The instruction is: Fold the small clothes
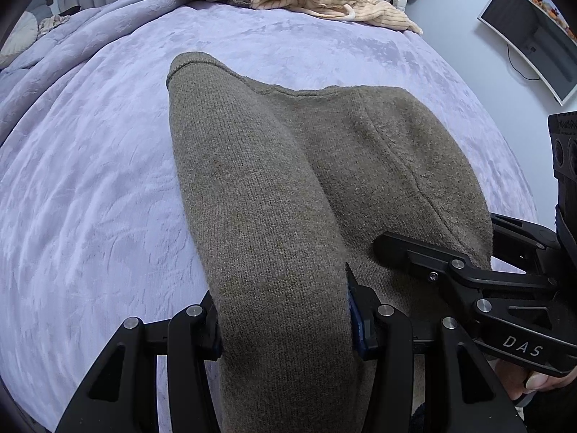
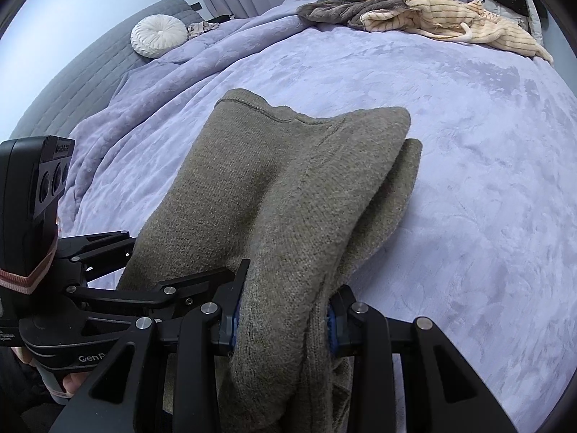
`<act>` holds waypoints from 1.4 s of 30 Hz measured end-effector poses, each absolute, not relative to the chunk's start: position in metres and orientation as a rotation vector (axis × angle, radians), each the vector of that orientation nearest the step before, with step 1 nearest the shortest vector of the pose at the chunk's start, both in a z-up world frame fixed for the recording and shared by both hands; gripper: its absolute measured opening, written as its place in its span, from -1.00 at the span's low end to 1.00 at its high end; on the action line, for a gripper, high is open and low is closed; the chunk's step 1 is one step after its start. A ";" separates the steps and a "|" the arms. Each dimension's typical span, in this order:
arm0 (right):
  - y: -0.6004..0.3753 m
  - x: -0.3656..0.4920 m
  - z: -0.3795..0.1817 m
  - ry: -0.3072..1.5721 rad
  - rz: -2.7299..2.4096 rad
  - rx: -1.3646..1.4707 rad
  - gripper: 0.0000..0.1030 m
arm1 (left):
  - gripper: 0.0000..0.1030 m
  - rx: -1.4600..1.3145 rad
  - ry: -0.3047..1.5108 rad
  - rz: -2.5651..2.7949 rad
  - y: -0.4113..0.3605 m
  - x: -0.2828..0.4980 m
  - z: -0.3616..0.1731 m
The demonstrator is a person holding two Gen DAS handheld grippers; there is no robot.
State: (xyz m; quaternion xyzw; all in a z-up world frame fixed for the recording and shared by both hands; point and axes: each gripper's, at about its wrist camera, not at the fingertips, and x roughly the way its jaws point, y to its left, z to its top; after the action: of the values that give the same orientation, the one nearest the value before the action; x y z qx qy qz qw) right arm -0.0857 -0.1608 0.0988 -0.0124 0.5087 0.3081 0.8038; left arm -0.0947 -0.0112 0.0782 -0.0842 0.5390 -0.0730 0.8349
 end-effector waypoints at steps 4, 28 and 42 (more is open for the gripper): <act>-0.161 -0.086 0.091 1.101 0.668 -0.033 -0.28 | 0.17 -0.201 1.150 -0.162 -0.005 -0.098 0.064; -0.172 -0.028 0.064 1.173 0.679 0.078 0.23 | 0.94 -0.180 1.246 0.121 0.044 -0.054 0.048; -0.189 -0.132 0.066 1.107 0.807 -0.110 0.40 | 0.94 -0.163 1.196 0.080 0.024 -0.108 0.064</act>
State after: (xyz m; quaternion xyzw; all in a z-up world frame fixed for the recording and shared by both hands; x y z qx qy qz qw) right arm -0.1319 -0.1890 0.0658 -0.0509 0.5109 0.3723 0.7732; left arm -0.1083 0.0237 0.0641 -0.0767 0.5620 0.0377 0.8227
